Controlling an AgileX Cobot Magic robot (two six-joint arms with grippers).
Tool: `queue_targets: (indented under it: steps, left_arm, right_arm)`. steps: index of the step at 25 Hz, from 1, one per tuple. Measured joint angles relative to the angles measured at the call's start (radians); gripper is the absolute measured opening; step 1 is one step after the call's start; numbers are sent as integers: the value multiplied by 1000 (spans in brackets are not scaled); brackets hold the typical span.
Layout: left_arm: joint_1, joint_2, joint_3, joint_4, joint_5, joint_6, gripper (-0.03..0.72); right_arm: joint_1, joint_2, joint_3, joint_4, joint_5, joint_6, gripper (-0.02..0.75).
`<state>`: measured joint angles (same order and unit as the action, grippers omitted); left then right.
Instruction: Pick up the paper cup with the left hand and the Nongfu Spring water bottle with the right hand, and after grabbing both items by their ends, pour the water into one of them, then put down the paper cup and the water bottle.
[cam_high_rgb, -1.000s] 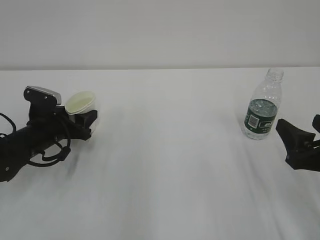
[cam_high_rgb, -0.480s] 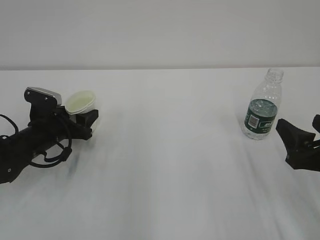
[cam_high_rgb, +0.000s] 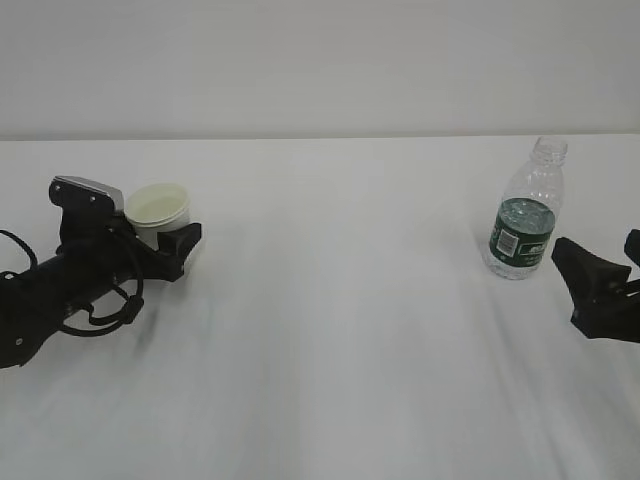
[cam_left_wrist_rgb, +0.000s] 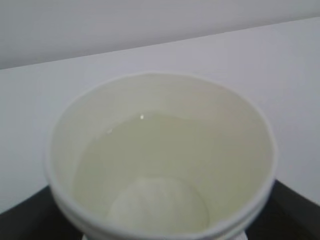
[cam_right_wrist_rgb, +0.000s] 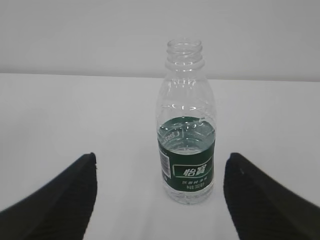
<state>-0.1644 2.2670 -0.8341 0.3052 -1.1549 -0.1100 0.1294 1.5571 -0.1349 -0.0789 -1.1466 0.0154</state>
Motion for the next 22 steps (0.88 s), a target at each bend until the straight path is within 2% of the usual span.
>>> queue_targets:
  steps: [6, 22]
  left_arm:
    - [0, 0, 0, 32, 0, 0, 678]
    - [0, -40, 79, 35, 2, 0, 681]
  right_arm:
    - [0, 0, 0, 0, 0, 2, 592]
    - [0, 0, 0, 0, 0, 5, 592]
